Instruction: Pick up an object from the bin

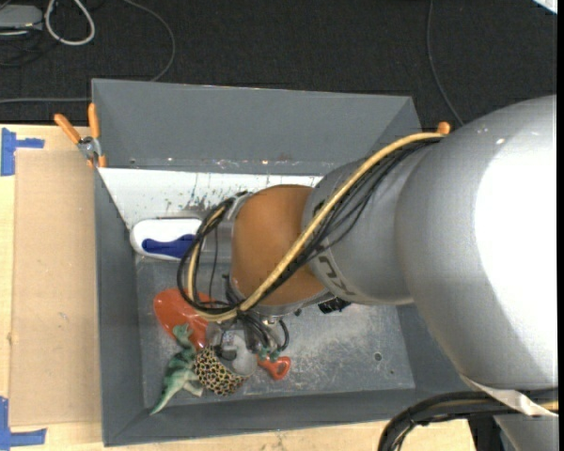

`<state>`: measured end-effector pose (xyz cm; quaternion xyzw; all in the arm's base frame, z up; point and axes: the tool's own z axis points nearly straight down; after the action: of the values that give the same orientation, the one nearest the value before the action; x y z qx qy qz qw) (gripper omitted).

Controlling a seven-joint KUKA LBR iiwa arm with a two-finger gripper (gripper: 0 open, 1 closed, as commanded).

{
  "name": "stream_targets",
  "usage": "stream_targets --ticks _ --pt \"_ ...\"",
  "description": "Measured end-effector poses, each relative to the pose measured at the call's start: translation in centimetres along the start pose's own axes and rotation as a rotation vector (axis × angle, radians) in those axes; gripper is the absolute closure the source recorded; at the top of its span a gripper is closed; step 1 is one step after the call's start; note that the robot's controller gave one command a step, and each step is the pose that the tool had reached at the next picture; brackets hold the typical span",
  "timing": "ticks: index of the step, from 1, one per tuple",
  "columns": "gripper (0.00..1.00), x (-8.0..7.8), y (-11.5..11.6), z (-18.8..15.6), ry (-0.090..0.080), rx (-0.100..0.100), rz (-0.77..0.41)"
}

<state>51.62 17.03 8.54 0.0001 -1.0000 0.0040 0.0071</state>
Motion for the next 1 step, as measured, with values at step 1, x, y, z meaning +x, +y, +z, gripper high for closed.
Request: stream_targets --ticks 1 --pt "1.00 0.00 0.00 0.00 0.000 0.000 0.001"
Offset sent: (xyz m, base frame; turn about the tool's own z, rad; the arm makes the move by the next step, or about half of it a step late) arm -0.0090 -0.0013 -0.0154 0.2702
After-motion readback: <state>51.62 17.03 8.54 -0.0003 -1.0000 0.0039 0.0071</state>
